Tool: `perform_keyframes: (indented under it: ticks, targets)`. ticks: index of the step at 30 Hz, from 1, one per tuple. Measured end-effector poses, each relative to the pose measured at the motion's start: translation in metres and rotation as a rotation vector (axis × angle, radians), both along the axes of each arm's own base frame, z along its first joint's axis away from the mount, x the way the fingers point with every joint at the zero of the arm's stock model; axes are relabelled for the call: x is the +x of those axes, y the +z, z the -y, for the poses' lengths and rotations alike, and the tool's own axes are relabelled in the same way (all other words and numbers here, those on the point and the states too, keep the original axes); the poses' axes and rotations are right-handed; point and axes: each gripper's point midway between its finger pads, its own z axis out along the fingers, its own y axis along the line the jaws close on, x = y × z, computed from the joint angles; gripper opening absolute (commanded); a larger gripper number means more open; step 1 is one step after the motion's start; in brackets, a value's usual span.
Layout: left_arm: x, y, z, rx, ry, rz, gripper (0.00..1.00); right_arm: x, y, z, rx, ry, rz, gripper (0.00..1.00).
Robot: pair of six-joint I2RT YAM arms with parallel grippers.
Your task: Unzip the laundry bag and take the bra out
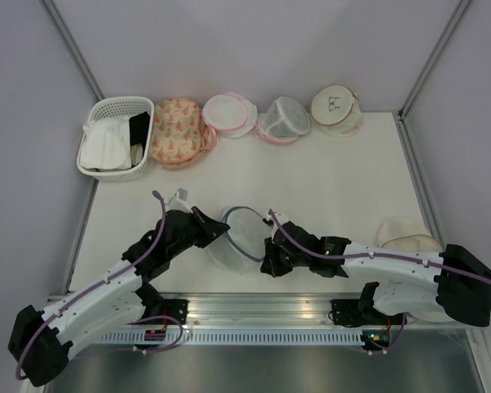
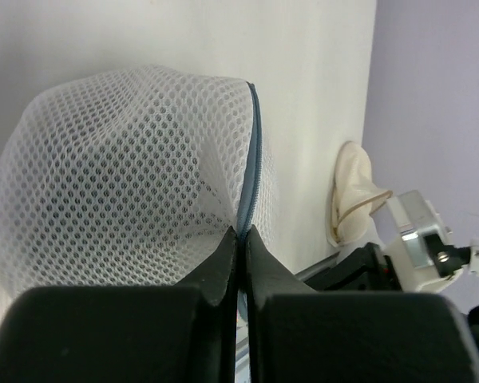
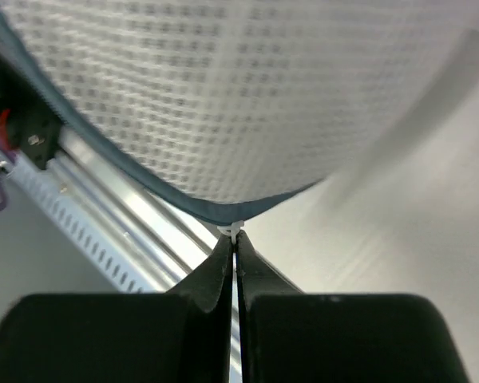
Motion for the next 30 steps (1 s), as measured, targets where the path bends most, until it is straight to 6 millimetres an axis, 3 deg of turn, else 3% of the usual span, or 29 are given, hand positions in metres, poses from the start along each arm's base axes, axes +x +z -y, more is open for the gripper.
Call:
perform_keyframes:
  ticks: [6,14,16,18,21,23,30]
  targets:
    - [0.0,-0.019,0.0,0.041,-0.041,-0.057,0.02,0.027,-0.013,0.035,-0.163,-0.193,0.073,0.0]
    - [0.019,0.0,0.032,-0.013,-0.171,0.001,0.02,0.043,-0.008,0.049,-0.232,-0.28,0.134,0.0]
    - [0.029,0.014,0.044,-0.028,-0.202,0.037,0.35,0.046,-0.002,0.05,-0.231,-0.292,0.15,0.0]
    - [0.04,0.026,0.052,-0.019,-0.219,0.066,0.77,0.049,0.007,0.049,-0.215,-0.297,0.167,0.0]
    - [0.049,0.038,0.053,0.0,-0.199,0.079,0.92,0.053,0.023,0.045,-0.178,-0.303,0.193,0.0]
    - [0.05,0.036,0.044,0.033,-0.157,0.065,0.96,0.055,0.031,0.042,-0.158,-0.298,0.205,0.01]
    - [0.023,0.02,0.009,0.08,-0.081,0.02,0.97,0.045,0.044,0.018,-0.056,-0.191,0.186,0.01]
